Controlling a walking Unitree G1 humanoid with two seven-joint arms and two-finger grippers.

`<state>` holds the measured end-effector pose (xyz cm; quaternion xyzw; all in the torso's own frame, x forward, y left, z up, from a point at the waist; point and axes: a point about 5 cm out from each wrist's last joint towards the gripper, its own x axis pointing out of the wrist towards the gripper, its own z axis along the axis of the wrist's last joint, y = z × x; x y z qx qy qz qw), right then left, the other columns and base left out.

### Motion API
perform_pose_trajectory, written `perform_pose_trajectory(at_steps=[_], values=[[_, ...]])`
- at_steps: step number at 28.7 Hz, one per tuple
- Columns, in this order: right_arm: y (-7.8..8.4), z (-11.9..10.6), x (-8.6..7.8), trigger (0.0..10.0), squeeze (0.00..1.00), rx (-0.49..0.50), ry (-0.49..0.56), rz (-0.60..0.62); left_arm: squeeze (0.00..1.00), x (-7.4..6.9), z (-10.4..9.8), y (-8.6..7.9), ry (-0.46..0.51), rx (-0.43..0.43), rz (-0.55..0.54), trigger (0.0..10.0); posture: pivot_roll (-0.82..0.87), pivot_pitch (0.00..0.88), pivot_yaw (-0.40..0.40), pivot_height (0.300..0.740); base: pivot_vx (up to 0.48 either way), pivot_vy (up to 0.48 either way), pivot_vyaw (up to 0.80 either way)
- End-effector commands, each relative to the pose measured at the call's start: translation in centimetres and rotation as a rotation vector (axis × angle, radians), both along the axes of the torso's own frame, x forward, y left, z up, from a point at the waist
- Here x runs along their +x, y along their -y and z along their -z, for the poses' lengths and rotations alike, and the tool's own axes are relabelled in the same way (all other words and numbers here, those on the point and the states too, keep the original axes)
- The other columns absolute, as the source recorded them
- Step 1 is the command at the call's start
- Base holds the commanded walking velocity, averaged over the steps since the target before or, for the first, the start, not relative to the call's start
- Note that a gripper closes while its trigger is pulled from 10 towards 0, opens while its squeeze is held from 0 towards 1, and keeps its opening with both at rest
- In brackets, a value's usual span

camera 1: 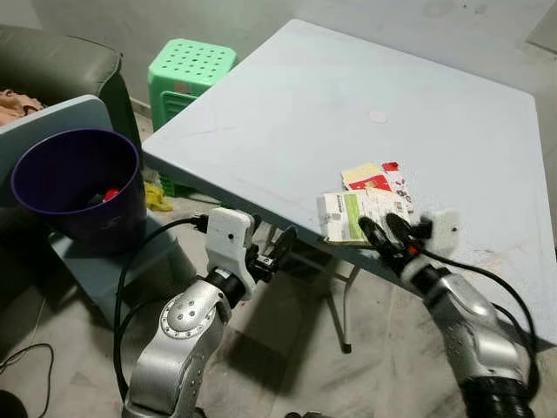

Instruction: Picking trash to rubbish bin

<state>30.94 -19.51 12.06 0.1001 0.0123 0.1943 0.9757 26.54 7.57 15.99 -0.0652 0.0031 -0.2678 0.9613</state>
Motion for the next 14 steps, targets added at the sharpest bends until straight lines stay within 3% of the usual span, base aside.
perform_pose_trajectory(at_steps=[1, 5, 10, 12, 14], values=[[0.5, -0.4, -0.6, 10.0, 1.0, 0.017, 0.015, -0.028, 0.0, 0.1, 0.0, 0.3, 0.004, -0.006, 0.011, 10.0, -0.01, 0.149, -0.11, 0.74, 0.0, 0.0, 0.0], [1.8, -0.5, -0.6, 10.0, 1.0, -0.009, 0.029, 0.041, 0.0, 0.4, -0.2, 0.7, 0.009, -0.013, 0.023, 10.0, -0.02, 0.133, -0.103, 0.74, 0.0, 0.0, 0.0], [2.2, -0.8, -1.0, 10.0, 1.0, -0.033, 0.057, 0.032, 0.0, 0.6, -0.3, 1.0, 0.016, -0.017, 0.035, 10.0, -0.03, 0.121, -0.093, 0.74, 0.0, 0.0, 0.0], [2.4, -0.8, -1.0, 10.0, 1.0, -0.073, 0.061, 0.039, 0.0, 0.7, -0.3, 1.1, 0.018, -0.018, 0.039, 10.0, -0.03, 0.118, -0.09, 0.74, 0.0, 0.0, 0.0], [2.7, -0.8, -1.4, 10.0, 1.0, -0.175, 0.081, 0.028, 0.0, 0.6, -0.3, 1.3, 0.012, -0.025, 0.057, 10.0, -0.04, 0.113, -0.086, 0.74, 0.0, 0.0, 0.0]])
